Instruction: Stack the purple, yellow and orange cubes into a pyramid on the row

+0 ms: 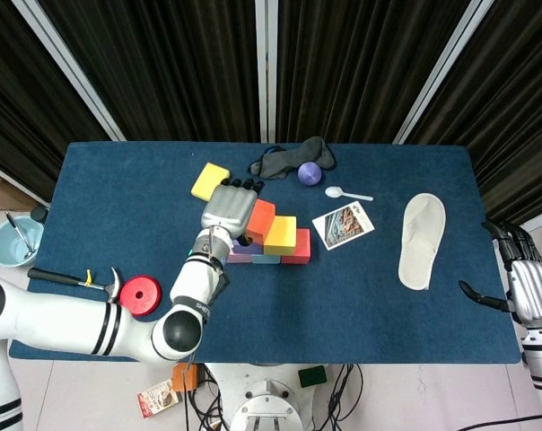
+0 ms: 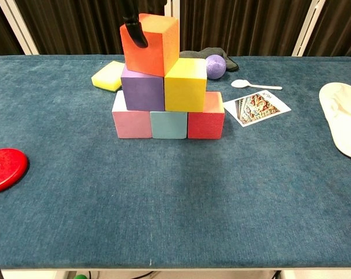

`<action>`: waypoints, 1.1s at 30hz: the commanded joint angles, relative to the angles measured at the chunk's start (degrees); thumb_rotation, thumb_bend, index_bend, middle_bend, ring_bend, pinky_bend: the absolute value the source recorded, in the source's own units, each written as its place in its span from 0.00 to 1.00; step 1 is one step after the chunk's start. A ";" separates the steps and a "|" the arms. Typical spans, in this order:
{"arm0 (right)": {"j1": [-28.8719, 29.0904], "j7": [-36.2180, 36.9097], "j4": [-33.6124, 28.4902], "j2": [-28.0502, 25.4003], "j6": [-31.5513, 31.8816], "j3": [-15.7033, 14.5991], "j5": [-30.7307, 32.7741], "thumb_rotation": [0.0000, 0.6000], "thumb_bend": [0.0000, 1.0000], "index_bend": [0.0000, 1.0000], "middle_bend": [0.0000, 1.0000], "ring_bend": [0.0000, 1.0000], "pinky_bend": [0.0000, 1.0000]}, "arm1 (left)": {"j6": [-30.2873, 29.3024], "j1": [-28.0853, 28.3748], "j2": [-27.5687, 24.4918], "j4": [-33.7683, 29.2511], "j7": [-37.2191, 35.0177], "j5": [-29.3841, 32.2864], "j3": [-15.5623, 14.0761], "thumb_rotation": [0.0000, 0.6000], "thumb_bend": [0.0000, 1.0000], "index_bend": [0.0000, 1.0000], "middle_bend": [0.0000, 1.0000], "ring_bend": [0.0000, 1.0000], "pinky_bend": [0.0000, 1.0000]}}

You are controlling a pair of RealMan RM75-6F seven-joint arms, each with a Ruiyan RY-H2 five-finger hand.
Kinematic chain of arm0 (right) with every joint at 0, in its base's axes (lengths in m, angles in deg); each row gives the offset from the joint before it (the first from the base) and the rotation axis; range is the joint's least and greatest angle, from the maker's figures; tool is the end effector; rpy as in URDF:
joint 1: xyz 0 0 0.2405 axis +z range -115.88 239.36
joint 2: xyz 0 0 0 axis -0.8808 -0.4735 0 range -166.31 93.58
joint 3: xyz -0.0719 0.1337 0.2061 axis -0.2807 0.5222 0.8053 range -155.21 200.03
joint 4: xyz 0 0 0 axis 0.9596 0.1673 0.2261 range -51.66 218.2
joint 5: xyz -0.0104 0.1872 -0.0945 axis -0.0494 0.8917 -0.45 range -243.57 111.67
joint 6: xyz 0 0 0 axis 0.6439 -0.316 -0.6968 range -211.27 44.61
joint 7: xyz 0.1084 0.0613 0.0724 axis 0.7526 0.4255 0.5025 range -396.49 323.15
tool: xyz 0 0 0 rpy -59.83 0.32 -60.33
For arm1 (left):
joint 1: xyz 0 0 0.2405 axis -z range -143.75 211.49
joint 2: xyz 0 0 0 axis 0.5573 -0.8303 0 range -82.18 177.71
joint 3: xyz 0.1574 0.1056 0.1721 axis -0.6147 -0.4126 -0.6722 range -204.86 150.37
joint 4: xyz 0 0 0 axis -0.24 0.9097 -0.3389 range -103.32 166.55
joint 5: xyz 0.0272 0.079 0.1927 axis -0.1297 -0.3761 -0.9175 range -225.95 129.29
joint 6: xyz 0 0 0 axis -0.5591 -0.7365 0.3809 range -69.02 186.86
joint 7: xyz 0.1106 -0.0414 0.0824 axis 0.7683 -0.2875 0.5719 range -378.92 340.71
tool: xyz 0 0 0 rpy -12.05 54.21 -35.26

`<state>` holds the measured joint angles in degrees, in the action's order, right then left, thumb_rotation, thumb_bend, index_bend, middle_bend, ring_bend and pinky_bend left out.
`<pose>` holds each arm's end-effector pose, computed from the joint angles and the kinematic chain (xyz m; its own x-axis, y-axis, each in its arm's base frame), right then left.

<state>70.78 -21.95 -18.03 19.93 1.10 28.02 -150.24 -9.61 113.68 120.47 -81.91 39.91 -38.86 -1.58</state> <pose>-0.2737 -0.2094 0.1934 0.1213 0.0389 0.9919 -0.9891 -0.0789 0.1241 0.0452 0.3551 0.0596 0.5413 0.3830 0.7485 0.8408 -0.2561 -0.4769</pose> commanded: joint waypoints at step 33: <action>-0.49 -0.55 -0.99 0.35 -1.26 1.73 1.39 1.00 0.18 0.04 0.12 0.02 0.00 | 12.19 -1.85 -5.74 3.26 -18.41 -13.91 -8.61 1.00 0.15 0.41 0.42 0.27 0.13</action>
<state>70.30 -22.49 -19.03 20.27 -0.17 29.75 -148.85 4.44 111.08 115.43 -77.10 21.65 -54.78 -10.49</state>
